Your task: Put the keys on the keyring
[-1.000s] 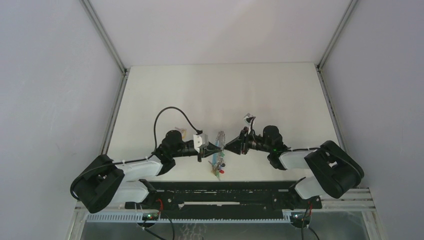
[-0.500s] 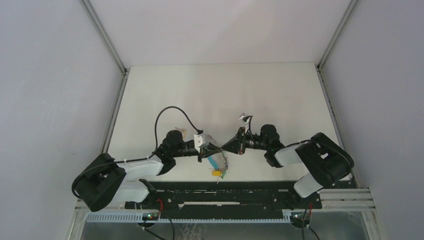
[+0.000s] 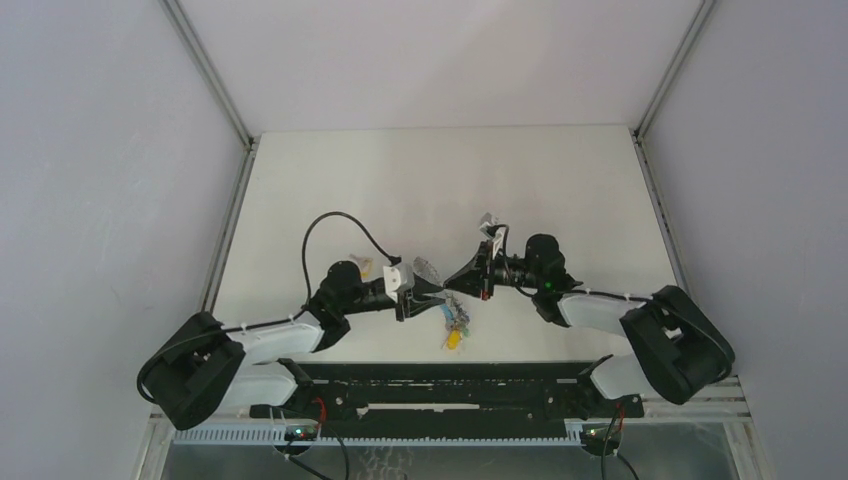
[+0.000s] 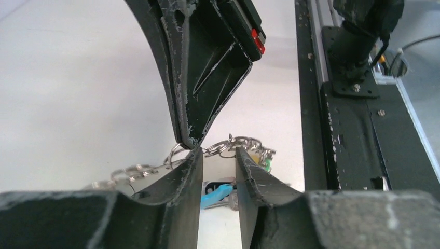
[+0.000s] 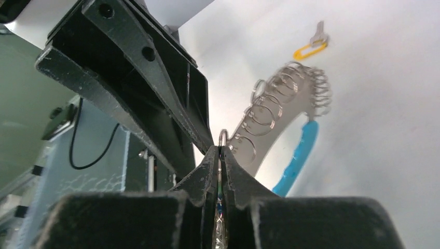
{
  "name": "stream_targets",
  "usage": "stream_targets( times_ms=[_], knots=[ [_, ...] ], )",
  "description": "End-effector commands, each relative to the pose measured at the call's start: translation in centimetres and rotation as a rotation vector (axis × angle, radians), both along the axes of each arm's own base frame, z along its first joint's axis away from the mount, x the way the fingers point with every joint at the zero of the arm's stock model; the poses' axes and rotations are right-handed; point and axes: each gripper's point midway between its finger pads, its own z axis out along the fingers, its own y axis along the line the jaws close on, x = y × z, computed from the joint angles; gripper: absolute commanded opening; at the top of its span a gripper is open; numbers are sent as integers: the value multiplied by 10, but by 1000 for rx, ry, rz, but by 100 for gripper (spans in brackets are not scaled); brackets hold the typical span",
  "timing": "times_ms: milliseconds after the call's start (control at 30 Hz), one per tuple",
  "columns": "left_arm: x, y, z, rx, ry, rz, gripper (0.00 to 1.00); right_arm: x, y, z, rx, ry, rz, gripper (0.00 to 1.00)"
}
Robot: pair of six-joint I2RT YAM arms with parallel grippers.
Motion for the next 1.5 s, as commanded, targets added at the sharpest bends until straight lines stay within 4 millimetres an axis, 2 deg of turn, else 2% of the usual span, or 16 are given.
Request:
stream_targets(
  times_ms=[0,167,367,467,567,767,867,1033,1200,1300,1367,1467],
  knots=[
    [19,3,40,-129,-40,126,36,3,1,17,-79,-205,57,0],
    [46,25,57,-263,99,372,44,7,-5,10,-179,-285,57,0],
    [60,45,51,-386,395,535,54,11,-5,-5,-286,-360,64,0],
    [61,39,45,-374,528,537,55,12,-3,-9,-308,-378,66,0],
    [57,28,46,-377,629,484,55,10,1,-10,-326,-405,84,0],
    [58,17,48,-355,723,411,55,7,6,-13,-380,-473,107,0],
    [53,13,49,-339,726,369,54,10,5,-13,-399,-482,98,0],
    [48,23,43,-342,643,375,54,20,6,-10,-420,-497,76,0],
    [39,40,28,-284,467,395,59,25,8,-8,-427,-492,69,0],
    [34,48,12,-225,412,411,61,25,9,-8,-426,-487,68,0],
    [31,49,1,-176,399,405,62,26,9,-8,-426,-484,67,0],
    [28,45,-2,-154,398,376,62,26,10,-7,-428,-481,66,0]
  ],
)
